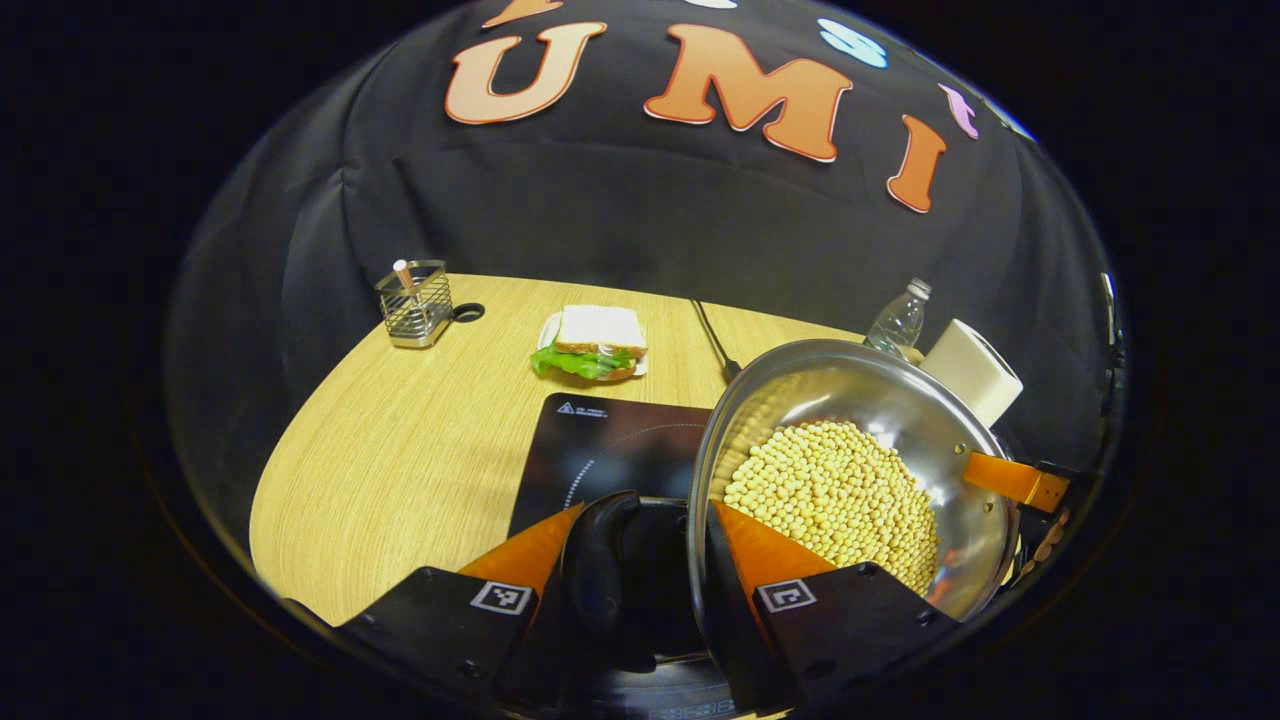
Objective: First push the handle of the pot to place it horizontally, then grasp the pot with both hands and set it on the induction cooktop.
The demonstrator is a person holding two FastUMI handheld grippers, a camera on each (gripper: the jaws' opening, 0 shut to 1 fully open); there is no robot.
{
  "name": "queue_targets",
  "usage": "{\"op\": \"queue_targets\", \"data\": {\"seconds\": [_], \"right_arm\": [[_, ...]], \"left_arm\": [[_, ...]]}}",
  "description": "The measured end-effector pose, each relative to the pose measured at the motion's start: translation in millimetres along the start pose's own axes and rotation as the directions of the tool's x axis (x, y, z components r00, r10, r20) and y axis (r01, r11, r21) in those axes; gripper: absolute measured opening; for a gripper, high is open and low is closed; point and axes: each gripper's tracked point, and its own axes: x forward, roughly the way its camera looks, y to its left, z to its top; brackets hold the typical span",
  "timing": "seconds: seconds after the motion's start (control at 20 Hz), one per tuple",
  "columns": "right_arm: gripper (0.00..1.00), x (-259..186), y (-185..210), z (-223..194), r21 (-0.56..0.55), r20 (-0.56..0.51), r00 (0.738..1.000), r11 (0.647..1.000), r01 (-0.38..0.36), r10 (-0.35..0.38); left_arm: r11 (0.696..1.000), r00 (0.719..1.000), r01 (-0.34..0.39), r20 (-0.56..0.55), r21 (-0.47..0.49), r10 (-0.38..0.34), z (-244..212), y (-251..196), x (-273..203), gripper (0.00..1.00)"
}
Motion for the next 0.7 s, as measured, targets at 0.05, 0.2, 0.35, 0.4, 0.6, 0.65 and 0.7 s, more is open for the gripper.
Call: {"op": "queue_targets", "data": {"seconds": [0.05,0.2,0.35,0.4,0.6,0.65,0.7], "right_arm": [[0.47,2,7,-1,-0.002,-0.005,1.0,1.0,-0.006,0.006],[0.47,13,26,-8,-0.001,-0.025,0.999,1.0,-0.022,0.022],[0.47,19,41,-13,0.0,-0.035,0.999,0.999,-0.032,0.032],[0.47,21,44,-15,-0.002,-0.042,0.998,0.999,-0.036,0.035],[0.47,32,53,-25,-0.003,-0.071,0.997,0.999,-0.04,0.04],[0.47,32,54,-27,-0.003,-0.076,0.996,0.999,-0.039,0.039],[0.47,32,55,-28,-0.004,-0.08,0.996,0.999,-0.038,0.037]], "left_arm": [[1.0,1.0,-0.003,0.003,-0.006,0.003,3,7,2,0.67],[1.0,1.0,-0.026,0.0,-0.001,0.026,4,26,3,0.67],[0.999,0.999,-0.039,-0.008,-0.008,0.039,3,43,8,0.65],[0.999,0.999,-0.044,-0.011,-0.008,0.043,2,48,9,0.65],[0.998,0.998,-0.056,-0.03,-0.012,0.055,-1,48,12,0.65],[0.998,0.998,-0.055,-0.036,-0.013,0.055,-3,48,12,0.7],[0.998,0.998,-0.054,-0.041,-0.015,0.053,-3,48,11,0.7]]}}
